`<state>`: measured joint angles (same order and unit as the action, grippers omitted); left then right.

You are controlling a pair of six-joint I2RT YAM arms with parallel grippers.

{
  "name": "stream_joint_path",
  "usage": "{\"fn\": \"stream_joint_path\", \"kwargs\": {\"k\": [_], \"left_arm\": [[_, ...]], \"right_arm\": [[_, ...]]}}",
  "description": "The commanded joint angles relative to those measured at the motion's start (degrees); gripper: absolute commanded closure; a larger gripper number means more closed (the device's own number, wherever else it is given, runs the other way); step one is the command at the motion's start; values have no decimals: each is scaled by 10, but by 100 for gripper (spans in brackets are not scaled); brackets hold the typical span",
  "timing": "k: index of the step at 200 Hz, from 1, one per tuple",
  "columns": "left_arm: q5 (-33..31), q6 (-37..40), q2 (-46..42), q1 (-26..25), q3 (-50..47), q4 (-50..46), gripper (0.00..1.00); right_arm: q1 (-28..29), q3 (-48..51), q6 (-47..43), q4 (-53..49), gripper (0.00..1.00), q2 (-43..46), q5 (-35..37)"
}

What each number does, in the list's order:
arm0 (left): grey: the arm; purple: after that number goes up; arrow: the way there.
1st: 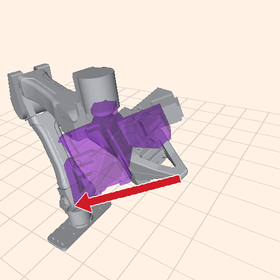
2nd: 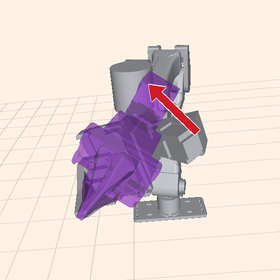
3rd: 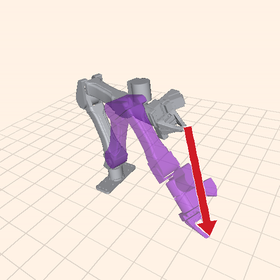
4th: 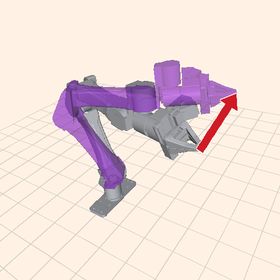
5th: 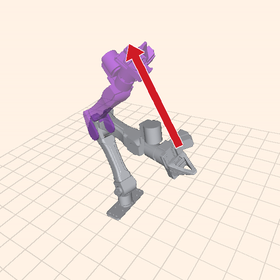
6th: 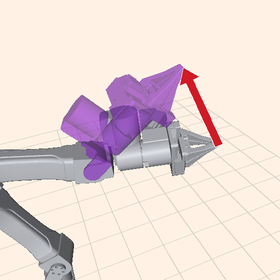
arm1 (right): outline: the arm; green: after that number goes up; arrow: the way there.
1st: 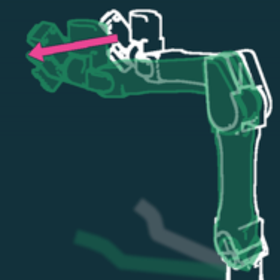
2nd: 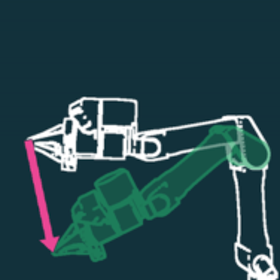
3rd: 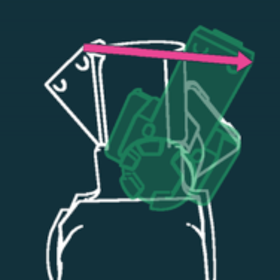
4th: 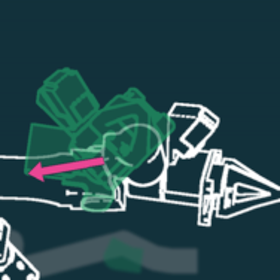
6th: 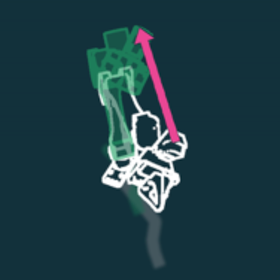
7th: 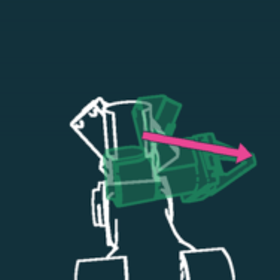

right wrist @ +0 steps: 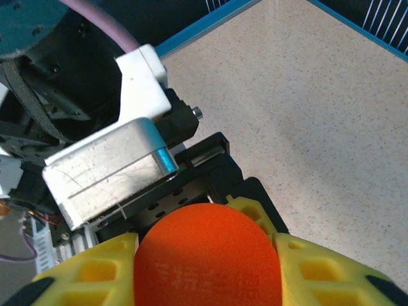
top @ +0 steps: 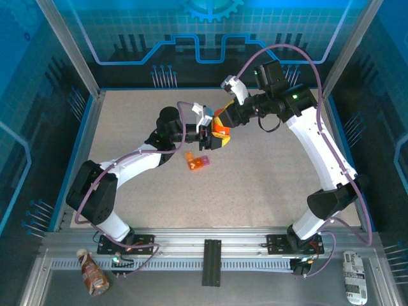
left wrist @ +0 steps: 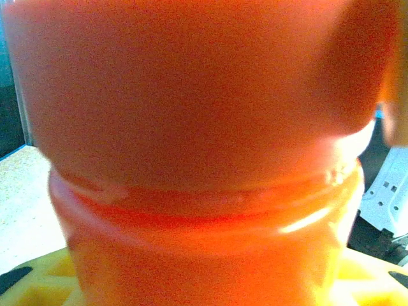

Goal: Sort the pills into containers

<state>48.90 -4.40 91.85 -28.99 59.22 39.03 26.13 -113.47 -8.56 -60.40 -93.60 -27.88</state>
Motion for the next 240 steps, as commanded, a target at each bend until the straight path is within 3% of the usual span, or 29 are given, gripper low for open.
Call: {"fn": "stream_joint_path", "kwargs": {"k": [1,15,54,77,111,135,170,191,211,240], "left_arm": [[1,3,-4,-2,19,23,100],[-16,6,-7,-3,17,22,100],[-47,18,-11,-3,9,25,100],[-49,20,-10,-2,7,24,100],[-51,19,-8,-3,2,25,100],[-51,21,-11,-2,0,25,100],[-48,28,-15,-2,0,16,100],[-40,29,-16,-3,0,14,100],[-31,28,-15,-2,1,11,100],[-20,24,-11,-3,4,11,100]], "right_arm": [[13,18,26,4,73,11,24],[19,55,71,36,80,31,61],[77,222,262,182,80,122,227],[110,285,336,248,80,147,249],[127,287,367,268,80,138,260],[121,254,349,252,75,126,249],[65,206,264,235,35,140,152],[3,165,198,194,23,139,42],[-31,97,120,103,20,109,-23],[-26,-7,26,-34,19,42,-31]]}}
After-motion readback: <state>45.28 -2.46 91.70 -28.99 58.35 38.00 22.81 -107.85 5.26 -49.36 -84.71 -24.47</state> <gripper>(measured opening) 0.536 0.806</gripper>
